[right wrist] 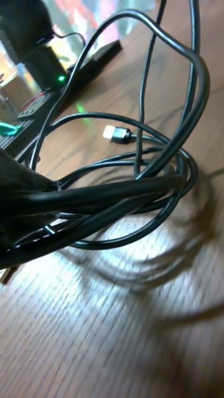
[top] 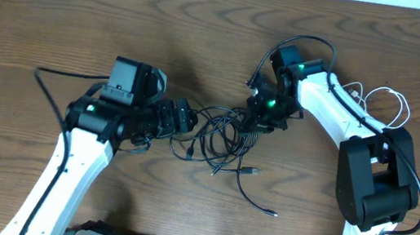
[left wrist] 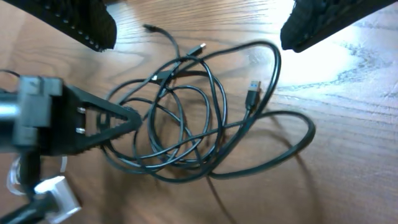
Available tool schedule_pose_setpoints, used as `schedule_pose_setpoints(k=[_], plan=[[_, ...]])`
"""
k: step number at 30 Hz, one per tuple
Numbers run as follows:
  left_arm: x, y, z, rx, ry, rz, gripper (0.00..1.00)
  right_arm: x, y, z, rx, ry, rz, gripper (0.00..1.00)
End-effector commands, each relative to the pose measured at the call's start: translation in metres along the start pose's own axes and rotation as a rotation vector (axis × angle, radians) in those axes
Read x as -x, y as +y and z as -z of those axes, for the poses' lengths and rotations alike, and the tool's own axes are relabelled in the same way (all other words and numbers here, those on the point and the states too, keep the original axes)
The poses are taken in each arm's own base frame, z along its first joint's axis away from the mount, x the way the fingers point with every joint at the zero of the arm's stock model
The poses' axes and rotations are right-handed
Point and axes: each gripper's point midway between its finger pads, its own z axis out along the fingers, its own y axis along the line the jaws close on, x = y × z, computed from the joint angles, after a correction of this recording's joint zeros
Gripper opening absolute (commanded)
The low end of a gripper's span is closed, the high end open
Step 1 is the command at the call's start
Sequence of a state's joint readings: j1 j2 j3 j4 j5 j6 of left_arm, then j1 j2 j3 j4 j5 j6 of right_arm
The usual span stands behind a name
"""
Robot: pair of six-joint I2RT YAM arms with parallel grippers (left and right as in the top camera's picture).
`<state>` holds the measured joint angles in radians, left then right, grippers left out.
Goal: Untangle cables
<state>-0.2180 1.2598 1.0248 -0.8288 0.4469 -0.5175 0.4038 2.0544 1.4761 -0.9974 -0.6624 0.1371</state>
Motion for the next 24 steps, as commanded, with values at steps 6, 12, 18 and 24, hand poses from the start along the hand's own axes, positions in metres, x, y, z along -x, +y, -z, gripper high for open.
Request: schedule_pose_setpoints(k=[6,12,18,24], plan=[[-0.003,0.000,-0.019,0.016,0.068,-0.016,0.88,-0.007,0.021,-0.012,0.040,0.029,0.131,0.01],[-0.003,-0.003,-0.028,0.024,0.077,-0.033,0.88,-0.007,0.022,-0.013,0.040,0.028,0.135,0.04],[-0.001,0.008,-0.041,0.088,0.088,-0.030,0.85,-0.007,0.022,-0.013,0.040,0.029,0.135,0.12],[-0.002,0.015,-0.055,0.112,0.123,-0.015,0.79,-0.008,0.023,-0.013,0.040,0.031,0.136,0.12]])
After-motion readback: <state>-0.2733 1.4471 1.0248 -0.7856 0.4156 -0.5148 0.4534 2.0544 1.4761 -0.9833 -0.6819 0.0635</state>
